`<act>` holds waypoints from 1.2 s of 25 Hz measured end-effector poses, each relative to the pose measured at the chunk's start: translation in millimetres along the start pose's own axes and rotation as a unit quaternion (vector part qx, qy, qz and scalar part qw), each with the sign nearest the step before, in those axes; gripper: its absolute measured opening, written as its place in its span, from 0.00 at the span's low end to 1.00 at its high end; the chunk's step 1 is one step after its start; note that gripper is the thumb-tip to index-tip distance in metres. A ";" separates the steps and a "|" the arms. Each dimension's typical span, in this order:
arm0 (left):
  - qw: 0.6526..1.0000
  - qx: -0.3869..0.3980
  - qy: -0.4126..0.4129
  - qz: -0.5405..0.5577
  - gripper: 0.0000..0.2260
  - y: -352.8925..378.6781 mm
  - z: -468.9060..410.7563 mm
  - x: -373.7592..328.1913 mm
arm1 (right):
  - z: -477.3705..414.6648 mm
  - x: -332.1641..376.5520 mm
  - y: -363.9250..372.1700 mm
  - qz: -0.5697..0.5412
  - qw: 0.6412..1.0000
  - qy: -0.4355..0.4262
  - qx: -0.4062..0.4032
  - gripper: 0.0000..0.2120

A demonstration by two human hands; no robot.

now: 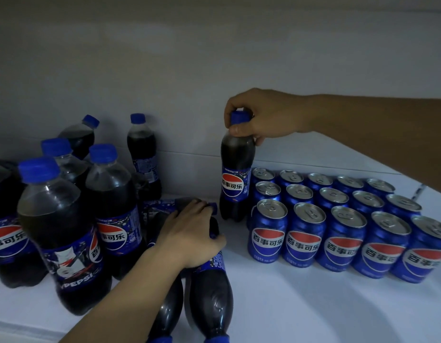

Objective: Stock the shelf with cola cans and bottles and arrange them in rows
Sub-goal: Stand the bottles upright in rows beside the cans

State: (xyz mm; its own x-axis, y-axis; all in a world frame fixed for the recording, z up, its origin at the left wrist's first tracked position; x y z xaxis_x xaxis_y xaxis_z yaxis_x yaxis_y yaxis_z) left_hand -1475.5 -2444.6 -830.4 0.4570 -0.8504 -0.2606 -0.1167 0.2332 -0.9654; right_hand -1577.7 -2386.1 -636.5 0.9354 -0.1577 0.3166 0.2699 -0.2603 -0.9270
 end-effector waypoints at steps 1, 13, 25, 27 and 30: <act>1.000 -0.003 0.001 -0.002 0.29 -0.3 -1.1 0.5 | 0.6 -4.2 4.0 -0.005 1.000 0.003 0.005 0.08; 1.000 0.007 0.014 0.011 0.31 7.9 -4.3 1.2 | 3.0 -30.1 32.1 -0.060 0.997 0.021 0.042 0.09; 1.000 -0.018 -0.015 0.004 0.21 1.2 1.5 5.3 | 9.1 -24.0 24.9 0.026 0.999 -0.001 -0.018 0.16; 1.000 -0.019 -0.021 0.003 0.20 0.5 1.9 6.5 | 7.5 -25.1 24.0 0.054 0.998 -0.008 -0.031 0.16; 1.000 -0.017 -0.026 0.001 0.20 0.7 1.8 7.4 | 7.2 -29.5 26.6 0.063 0.997 0.005 -0.034 0.18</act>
State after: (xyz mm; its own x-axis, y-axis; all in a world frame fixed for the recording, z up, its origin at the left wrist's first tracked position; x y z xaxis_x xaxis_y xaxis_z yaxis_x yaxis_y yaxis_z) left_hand -1470.6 -2449.8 -833.1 0.5017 -0.8243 -0.2622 -0.1472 0.2174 -0.9649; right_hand -1596.4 -2381.4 -671.9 0.9584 -0.2033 0.2005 0.1334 -0.3020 -0.9439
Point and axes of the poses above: each hand's wrist, its own z-axis away from the middle knuckle, its own y-axis out of the palm, x = y × z, the point moved 10 cm from there along -z, towards the middle knuckle, and after that the axes turned 14 degrees about -y, right-handed, at the moved point
